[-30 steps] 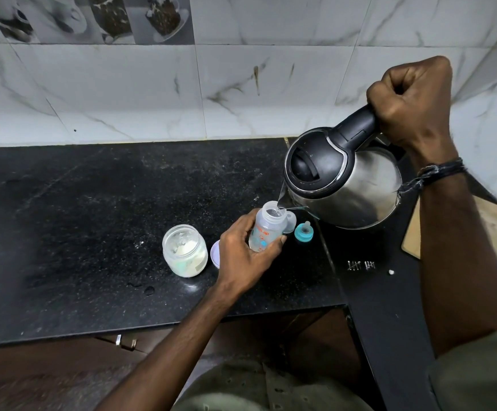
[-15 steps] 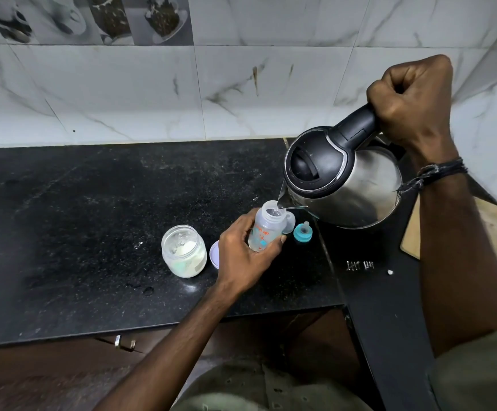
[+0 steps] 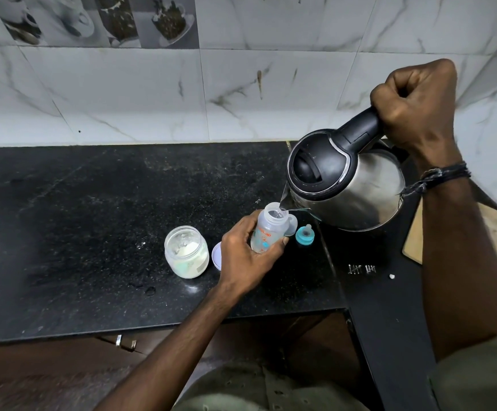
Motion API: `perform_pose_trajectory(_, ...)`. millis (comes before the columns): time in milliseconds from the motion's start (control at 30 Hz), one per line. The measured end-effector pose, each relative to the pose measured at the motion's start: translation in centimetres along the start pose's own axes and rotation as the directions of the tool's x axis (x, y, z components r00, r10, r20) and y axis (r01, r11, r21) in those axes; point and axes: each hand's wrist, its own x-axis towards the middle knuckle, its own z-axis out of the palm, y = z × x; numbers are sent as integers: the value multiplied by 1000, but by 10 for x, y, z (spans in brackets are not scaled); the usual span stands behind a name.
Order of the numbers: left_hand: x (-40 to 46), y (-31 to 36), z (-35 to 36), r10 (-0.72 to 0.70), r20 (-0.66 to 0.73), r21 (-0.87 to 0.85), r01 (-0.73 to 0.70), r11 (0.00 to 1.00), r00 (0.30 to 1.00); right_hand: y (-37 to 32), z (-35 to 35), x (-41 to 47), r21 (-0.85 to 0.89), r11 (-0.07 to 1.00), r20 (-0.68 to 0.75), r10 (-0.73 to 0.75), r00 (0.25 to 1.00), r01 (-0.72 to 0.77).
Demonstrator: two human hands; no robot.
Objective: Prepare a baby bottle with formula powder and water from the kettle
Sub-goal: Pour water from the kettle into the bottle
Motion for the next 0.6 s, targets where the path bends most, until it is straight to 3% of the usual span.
perform_pose_trajectory(600,-3,4,-4,-5,17,2,5,1000,1000,-2,-2,-1,-11,1000,8,-7,1000,7)
